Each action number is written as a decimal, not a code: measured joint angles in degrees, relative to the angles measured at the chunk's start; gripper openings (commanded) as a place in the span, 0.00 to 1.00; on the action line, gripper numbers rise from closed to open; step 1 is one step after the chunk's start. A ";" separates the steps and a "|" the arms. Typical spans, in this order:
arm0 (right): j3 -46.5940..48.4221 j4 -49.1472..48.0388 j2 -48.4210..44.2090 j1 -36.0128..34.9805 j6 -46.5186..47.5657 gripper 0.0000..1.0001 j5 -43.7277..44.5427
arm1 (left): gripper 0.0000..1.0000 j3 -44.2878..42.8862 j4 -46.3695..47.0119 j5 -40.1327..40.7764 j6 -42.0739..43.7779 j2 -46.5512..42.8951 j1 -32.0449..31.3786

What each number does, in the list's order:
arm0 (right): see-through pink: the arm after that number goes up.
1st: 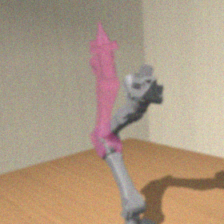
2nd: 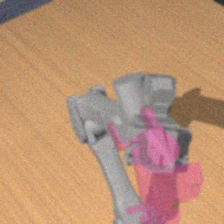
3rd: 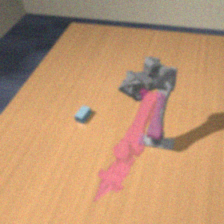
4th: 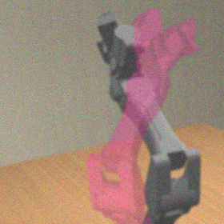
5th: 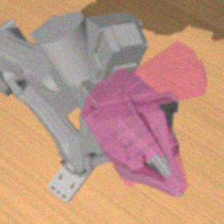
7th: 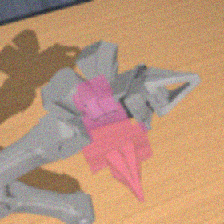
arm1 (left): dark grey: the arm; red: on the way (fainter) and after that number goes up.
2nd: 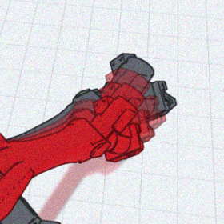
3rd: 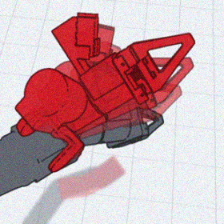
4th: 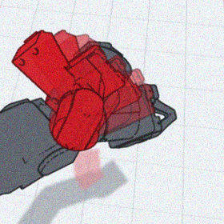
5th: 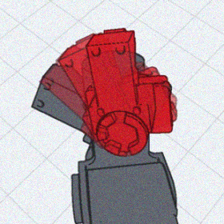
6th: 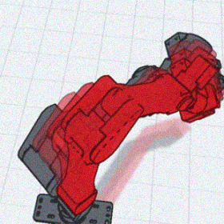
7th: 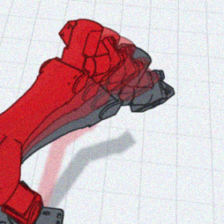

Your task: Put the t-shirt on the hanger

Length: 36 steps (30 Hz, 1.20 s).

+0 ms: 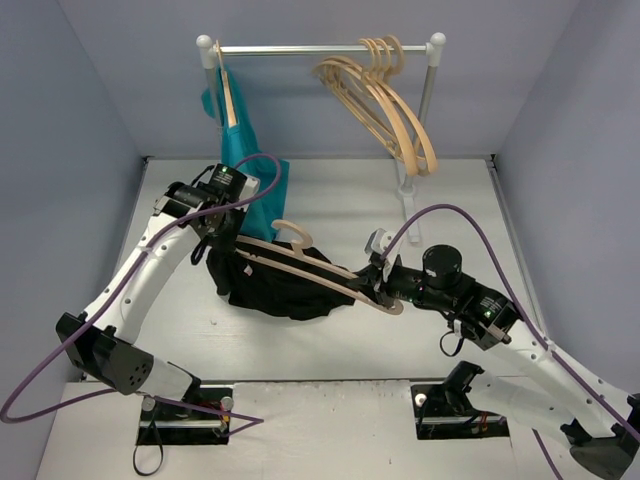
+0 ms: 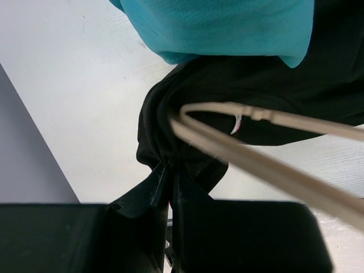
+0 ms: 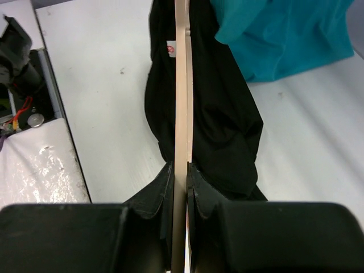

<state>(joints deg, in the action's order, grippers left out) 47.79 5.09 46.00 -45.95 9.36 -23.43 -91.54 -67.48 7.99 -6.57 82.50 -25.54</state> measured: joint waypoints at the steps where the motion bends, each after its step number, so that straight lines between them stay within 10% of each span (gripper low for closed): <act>1: 0.00 -0.44 0.20 -0.07 0.22 0.00 -0.81 | 0.00 -0.33 0.00 -0.02 0.17 0.00 0.00; 36: -1.64 -4.59 2.78 -0.22 -0.54 0.00 -13.22 | 0.01 0.37 -2.42 1.00 3.00 -6.41 0.09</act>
<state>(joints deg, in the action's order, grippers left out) 46.15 0.50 48.77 -46.17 8.82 -36.65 -91.18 -69.90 8.99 -3.57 76.09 -25.45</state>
